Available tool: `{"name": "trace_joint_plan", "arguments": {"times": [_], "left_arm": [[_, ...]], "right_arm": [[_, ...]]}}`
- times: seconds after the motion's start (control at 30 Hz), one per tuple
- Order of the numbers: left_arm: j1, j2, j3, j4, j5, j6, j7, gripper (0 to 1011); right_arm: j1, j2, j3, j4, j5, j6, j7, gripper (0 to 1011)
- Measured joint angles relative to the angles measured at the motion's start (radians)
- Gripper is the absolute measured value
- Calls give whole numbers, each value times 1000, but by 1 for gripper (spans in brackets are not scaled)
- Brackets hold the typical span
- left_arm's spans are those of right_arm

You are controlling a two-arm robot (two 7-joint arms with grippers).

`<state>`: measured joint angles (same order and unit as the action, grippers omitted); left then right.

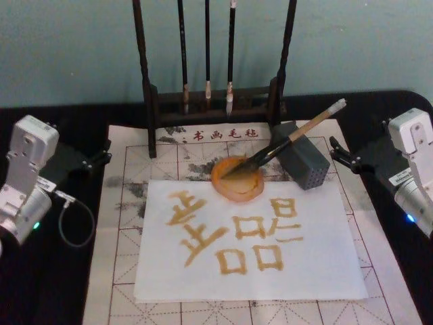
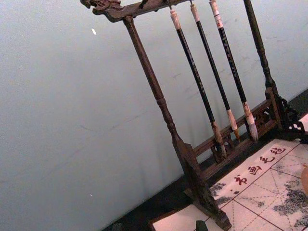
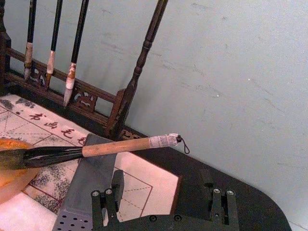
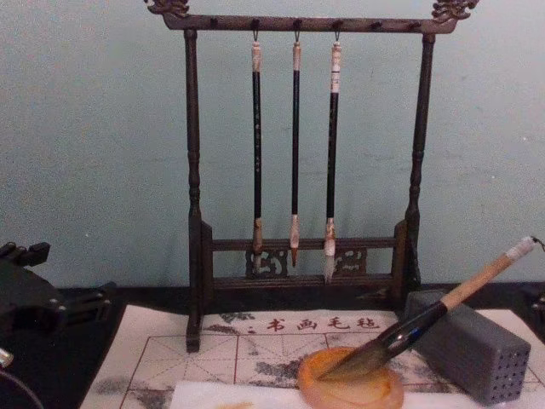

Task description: Pick up the brush from the inkstone, write on the paper, then place the brush back to its original position.

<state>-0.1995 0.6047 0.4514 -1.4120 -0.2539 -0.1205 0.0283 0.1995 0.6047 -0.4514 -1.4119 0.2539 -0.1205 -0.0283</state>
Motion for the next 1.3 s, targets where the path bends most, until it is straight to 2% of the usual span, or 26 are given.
{"name": "trace_joint_plan", "arguments": {"times": [1.3], "left_arm": [[0, 0, 0, 0, 0, 0, 0, 1001]], "right_arm": [[0, 0, 0, 0, 0, 0, 0, 1002]]}}
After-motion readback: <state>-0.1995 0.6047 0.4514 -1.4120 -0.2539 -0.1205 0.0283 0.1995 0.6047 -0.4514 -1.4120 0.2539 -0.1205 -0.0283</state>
